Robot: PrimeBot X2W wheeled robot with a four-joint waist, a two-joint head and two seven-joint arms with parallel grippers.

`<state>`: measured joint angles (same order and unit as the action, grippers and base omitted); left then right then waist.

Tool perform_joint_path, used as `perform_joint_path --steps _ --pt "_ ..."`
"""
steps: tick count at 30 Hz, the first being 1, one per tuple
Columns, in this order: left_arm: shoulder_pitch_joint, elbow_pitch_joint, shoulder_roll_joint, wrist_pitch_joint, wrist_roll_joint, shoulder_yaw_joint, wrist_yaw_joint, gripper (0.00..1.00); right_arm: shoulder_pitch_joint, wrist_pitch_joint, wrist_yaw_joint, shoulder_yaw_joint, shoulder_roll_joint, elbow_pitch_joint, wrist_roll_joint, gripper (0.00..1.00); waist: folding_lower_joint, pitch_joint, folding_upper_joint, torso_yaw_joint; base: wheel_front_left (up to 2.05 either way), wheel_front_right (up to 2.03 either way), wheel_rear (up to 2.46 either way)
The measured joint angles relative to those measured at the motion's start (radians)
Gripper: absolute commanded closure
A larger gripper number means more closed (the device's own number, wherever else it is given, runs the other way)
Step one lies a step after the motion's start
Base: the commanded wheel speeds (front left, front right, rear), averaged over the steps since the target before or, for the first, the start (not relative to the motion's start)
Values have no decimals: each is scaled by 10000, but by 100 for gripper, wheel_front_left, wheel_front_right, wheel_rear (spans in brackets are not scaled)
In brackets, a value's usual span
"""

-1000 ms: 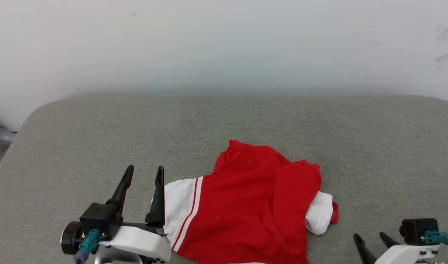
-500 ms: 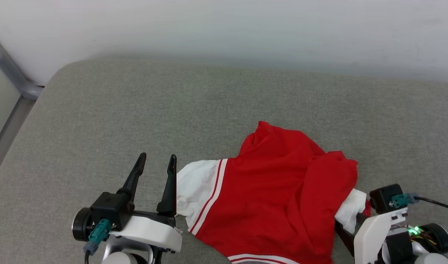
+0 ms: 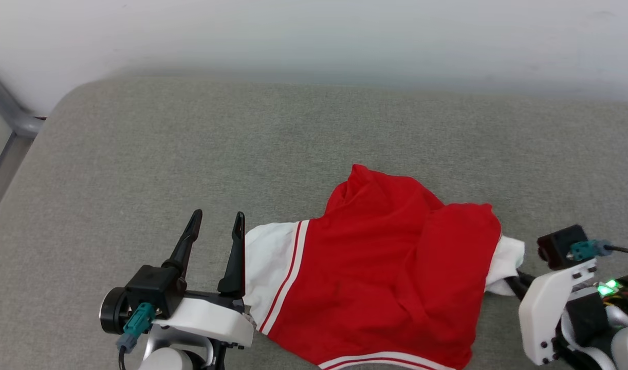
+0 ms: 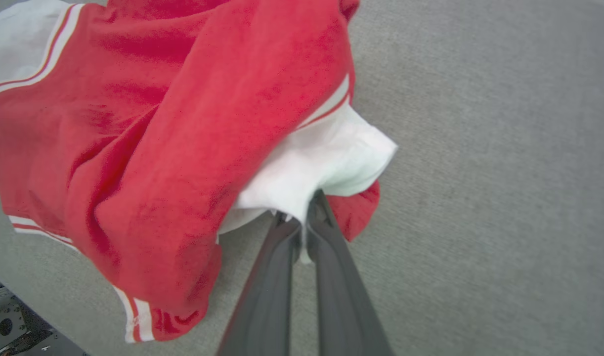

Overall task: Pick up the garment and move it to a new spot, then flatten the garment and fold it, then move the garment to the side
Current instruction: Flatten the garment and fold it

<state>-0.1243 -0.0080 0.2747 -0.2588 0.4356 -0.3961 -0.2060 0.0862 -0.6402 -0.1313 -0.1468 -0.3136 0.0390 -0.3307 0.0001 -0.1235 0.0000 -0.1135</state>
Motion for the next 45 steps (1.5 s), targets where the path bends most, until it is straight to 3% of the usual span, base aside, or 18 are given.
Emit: perform_joint_path --steps 9,15,20,21,22,23,29,38,45 --pt "20 -35 -44 -12 -15 52 -6 0 348 -1283 0 1221 -1638 878 161 100 -1 38 0 661 0 0 0" --pt "-59 42 -100 -13 -13 42 35 0 -55 -1616 0 2052 -1720 159 -52 100 -1 -263 0 765 0 0 0" --pt "-220 198 -163 -13 -13 52 79 0 -366 -1091 0 2355 -1089 -901 -104 100 -1 -565 0 763 0 0 0" --pt "-234 240 -161 -13 -13 71 84 0 -382 -892 0 2451 -959 -1101 -127 84 0 -608 0 760 0 0 0" --pt "-238 278 -159 -13 -13 75 86 0 -381 -635 2 2543 -792 -1246 -125 51 -1 -646 0 764 0 0 0" --pt "-239 307 -159 -13 -13 86 98 0 -379 -385 2 2600 -654 -1411 -107 0 0 -669 0 766 0 0 0" --pt "-257 426 -61 -13 -8 155 125 0 -267 1404 2 2853 -35 -1902 59 0 0 -587 0 822 0 0 0" --pt "117 468 230 150 123 257 35 0 -150 5062 2 3359 1080 -1336 731 0 0 61 0 1023 0 0 0" --pt "372 380 391 366 274 387 -69 0 -508 6238 2 2957 1687 -449 1131 0 -1 528 0 1236 0 0 0"
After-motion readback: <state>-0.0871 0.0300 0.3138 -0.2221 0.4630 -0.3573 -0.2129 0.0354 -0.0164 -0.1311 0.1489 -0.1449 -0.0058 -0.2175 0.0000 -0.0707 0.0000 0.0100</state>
